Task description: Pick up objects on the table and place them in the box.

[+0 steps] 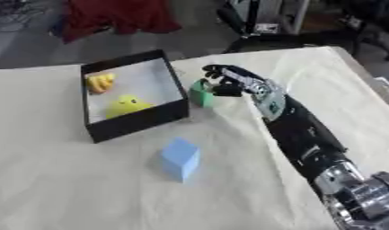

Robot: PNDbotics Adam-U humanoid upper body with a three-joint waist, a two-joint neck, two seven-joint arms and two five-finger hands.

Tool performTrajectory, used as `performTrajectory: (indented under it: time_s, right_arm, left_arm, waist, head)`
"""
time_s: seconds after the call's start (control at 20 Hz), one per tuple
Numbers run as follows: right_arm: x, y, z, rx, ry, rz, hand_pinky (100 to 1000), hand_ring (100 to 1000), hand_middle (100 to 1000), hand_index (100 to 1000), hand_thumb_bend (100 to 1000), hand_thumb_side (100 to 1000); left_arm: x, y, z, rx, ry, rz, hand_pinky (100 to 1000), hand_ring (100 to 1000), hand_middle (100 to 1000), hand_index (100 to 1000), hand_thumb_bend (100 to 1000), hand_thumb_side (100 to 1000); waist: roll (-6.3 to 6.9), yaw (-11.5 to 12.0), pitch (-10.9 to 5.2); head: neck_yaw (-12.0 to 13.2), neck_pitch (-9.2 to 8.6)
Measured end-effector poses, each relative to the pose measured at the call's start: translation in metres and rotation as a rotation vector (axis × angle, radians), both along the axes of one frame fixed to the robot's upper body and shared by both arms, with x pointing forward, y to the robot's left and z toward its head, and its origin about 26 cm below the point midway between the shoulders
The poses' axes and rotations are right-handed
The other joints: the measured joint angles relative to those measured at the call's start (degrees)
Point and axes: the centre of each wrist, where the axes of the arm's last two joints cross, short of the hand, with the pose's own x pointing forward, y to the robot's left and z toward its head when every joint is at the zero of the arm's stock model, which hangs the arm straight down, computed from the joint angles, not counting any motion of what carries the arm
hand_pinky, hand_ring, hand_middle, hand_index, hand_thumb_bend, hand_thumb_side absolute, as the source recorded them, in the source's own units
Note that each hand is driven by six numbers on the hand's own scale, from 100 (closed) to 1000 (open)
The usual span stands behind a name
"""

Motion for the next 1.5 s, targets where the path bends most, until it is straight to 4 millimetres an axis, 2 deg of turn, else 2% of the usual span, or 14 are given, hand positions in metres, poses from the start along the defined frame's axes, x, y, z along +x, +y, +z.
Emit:
performTrajectory:
  time_s: [0.4,0.85,1.2,1.5]
  right_arm:
    - [0.000,0.002,0.001,-0.118,-0.081,-0.043,858,914,877,989,100,658]
    - [0.000,-0.004,-0.005,-0.206,-0.142,-0.073,855,911,872,989,100,693]
    - [-0.002,-0.007,-0.011,-0.216,-0.131,-0.068,856,913,870,988,100,727]
    - [-0.002,-0.006,-0.008,-0.201,-0.123,-0.041,857,916,865,985,100,762]
  left_arm:
    - [0.002,-0.001,0.002,0.000,-0.008,-0.006,671,592,611,803,785,687]
    - [0.003,-0.002,0.004,0.000,-0.014,-0.012,670,588,608,804,783,688]
    - [0.004,-0.003,0.004,-0.004,-0.016,-0.014,670,588,608,803,782,689]
    - [0.004,-0.004,0.004,-0.007,-0.016,-0.014,670,587,608,804,783,689]
  waist:
    - [0.00,0.62,0.18]
    - [0.19,1.10,0.79]
    - [0.19,1.14,1.02]
    - [0.19,1.12,1.02]
  head:
    - [-0.24,0.00]
    - [-0.48,0.00]
    - [-0.49,0.00]
    - [-0.49,0.00]
